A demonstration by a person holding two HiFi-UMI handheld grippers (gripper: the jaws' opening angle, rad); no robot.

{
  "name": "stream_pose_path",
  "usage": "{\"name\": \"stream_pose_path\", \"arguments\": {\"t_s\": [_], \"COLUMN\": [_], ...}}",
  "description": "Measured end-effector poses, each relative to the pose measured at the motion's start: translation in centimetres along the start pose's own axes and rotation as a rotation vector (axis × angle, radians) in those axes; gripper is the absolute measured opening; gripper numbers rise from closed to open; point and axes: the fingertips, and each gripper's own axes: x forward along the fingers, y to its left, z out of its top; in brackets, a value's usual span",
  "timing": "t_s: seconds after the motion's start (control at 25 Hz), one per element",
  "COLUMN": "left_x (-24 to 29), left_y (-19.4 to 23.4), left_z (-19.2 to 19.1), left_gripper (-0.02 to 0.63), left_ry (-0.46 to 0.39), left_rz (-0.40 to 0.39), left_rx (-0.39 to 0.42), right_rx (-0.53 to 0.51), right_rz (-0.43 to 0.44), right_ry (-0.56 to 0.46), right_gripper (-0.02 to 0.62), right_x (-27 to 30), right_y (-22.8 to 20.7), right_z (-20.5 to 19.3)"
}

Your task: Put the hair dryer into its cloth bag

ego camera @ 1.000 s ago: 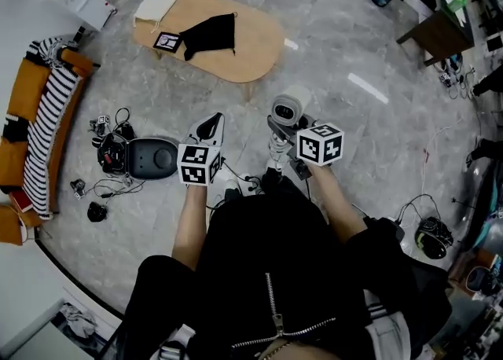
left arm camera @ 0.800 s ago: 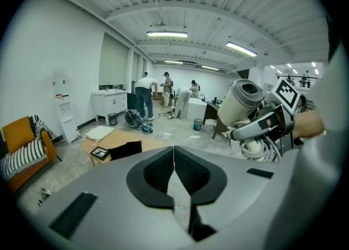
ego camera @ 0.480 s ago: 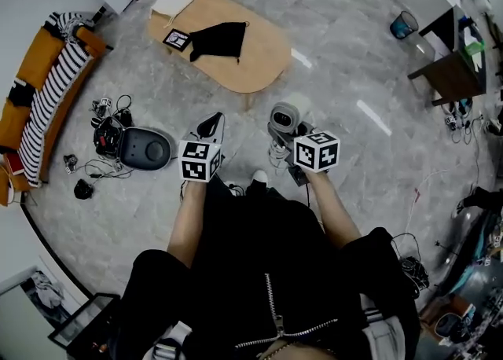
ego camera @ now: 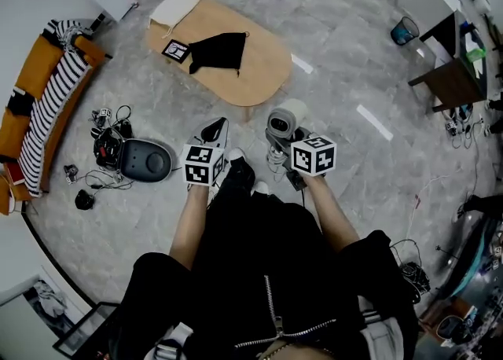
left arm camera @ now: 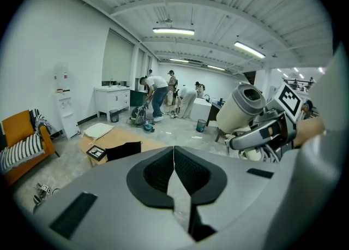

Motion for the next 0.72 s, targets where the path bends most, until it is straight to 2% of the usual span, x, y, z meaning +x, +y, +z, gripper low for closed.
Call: {"name": "stream_pose_path", "arguments": {"t_s": [0.28, 0.52, 0.72], "left_x": [4.4, 7.7, 9.5], "left_y": [3.2, 6.1, 9.9], "left_z": [2.7, 4.3, 6.0], "left_gripper": [0.014, 0.014, 0.015], "left_ry": [-0.045, -0.037, -0.05], "left_rz": [-0.036, -0.077, -0.066], "left_rx": [-0.047, -0.051, -0.032], "right_rx": [0.016, 0.013, 0.02], "right_rz": [-0.027, -0.062, -0.066], "right_ry": [-0.001, -0.01, -0.018], "right_gripper": [0.195, 0.195, 0.195], "right_x": [2.9, 5.8, 8.7], "right_y": [-1.4, -2.4, -2.8], "right_z": [3.1, 6.6, 9.3]}}
